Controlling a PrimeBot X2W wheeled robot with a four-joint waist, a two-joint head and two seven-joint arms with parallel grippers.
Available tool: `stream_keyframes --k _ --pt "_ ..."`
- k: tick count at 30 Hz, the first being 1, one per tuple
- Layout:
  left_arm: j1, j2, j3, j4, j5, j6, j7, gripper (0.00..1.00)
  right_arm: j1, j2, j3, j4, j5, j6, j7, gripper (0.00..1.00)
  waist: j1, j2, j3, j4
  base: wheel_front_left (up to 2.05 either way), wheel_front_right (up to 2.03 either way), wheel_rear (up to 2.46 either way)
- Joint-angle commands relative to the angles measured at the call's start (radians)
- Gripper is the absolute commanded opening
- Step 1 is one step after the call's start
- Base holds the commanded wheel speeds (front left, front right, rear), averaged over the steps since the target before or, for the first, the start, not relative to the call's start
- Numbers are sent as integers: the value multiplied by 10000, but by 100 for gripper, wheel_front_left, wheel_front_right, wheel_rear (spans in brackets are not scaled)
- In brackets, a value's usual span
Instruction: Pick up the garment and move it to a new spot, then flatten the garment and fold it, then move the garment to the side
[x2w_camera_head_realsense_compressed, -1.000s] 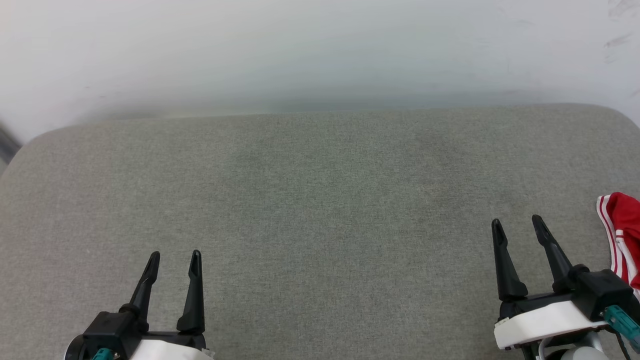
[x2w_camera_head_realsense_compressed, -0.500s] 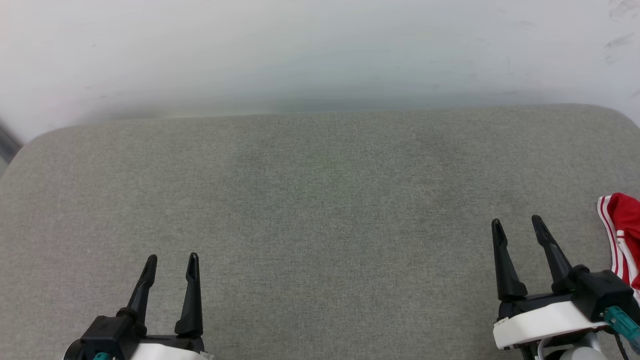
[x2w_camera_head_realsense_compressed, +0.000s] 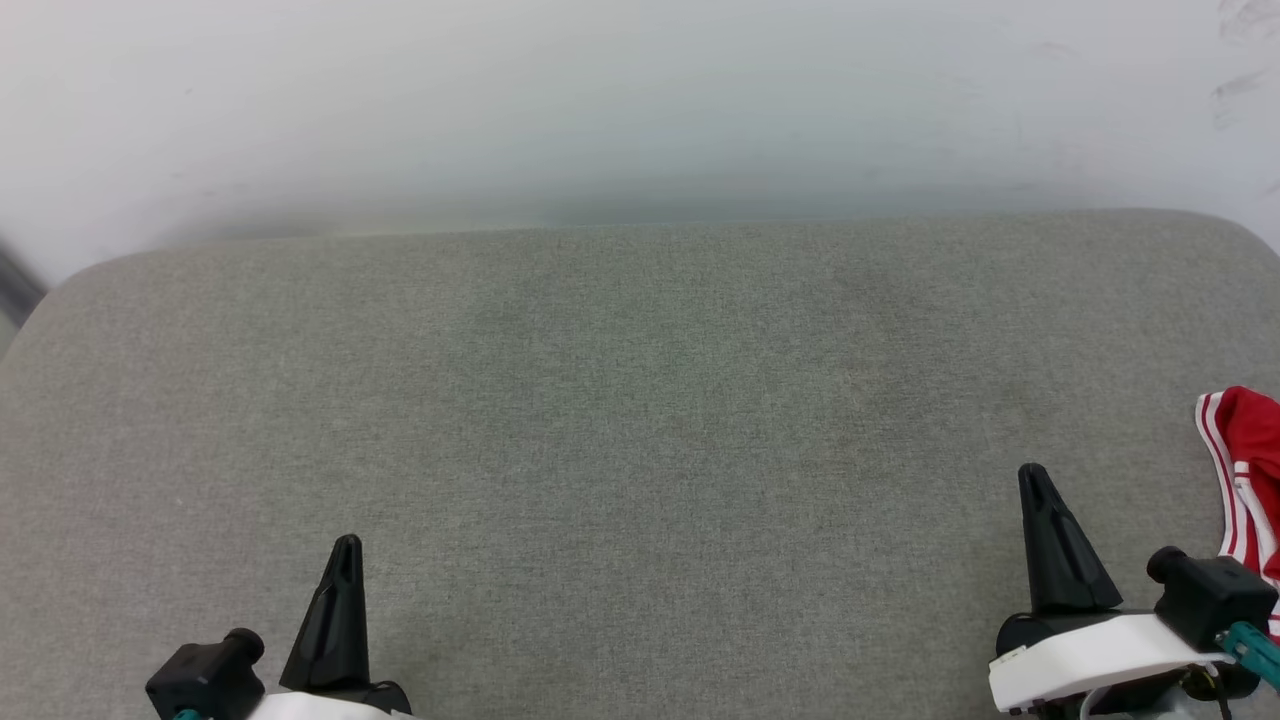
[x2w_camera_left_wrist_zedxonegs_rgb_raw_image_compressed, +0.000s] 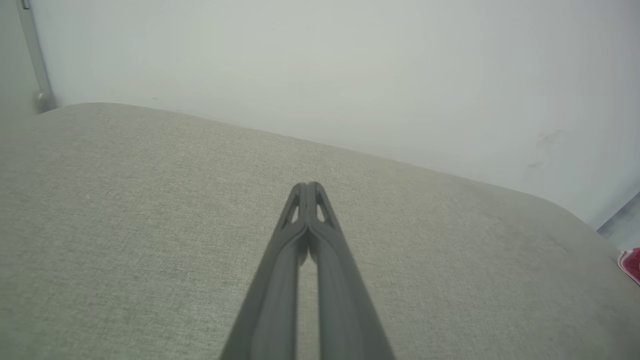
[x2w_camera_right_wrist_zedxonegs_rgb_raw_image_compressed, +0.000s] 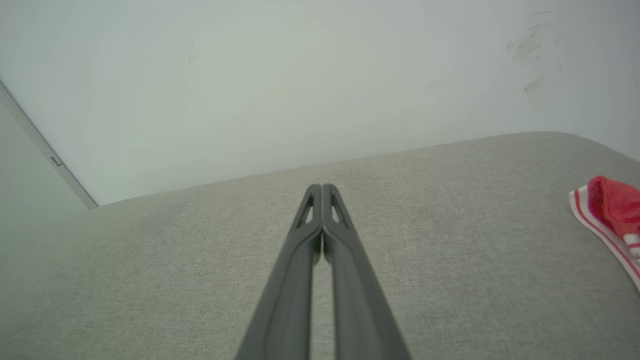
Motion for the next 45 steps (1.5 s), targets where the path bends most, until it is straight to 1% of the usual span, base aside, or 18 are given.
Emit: stream_keyframes --k 1,13,14,29,45 --pt "-256 94 -12 -66 -559 20 104 0 -189 -61 -46 -91 585 0 131 0 0 -1 -7 -2 0 0 0" --pt "-642 197 -42 370 -2715 -4 547 0 -347 -132 -130 87 2802 -1 600 0 0 -1 -48 -17 0 0 0" --pt "-642 197 -42 370 -2715 -4 547 0 -347 -132 -130 87 2802 -1 600 0 0 -1 -48 -17 0 0 0" --pt "-1022 267 -30 763 -4996 -15 1051 0 -494 -179 -253 263 5155 -2 1130 0 0 -1 -98 -36 0 0 0" --pt "-1332 299 35 1096 -7017 -20 1547 0 -635 -201 -397 426 7265 -2 1633 0 0 -1 -150 -57 0 0 0"
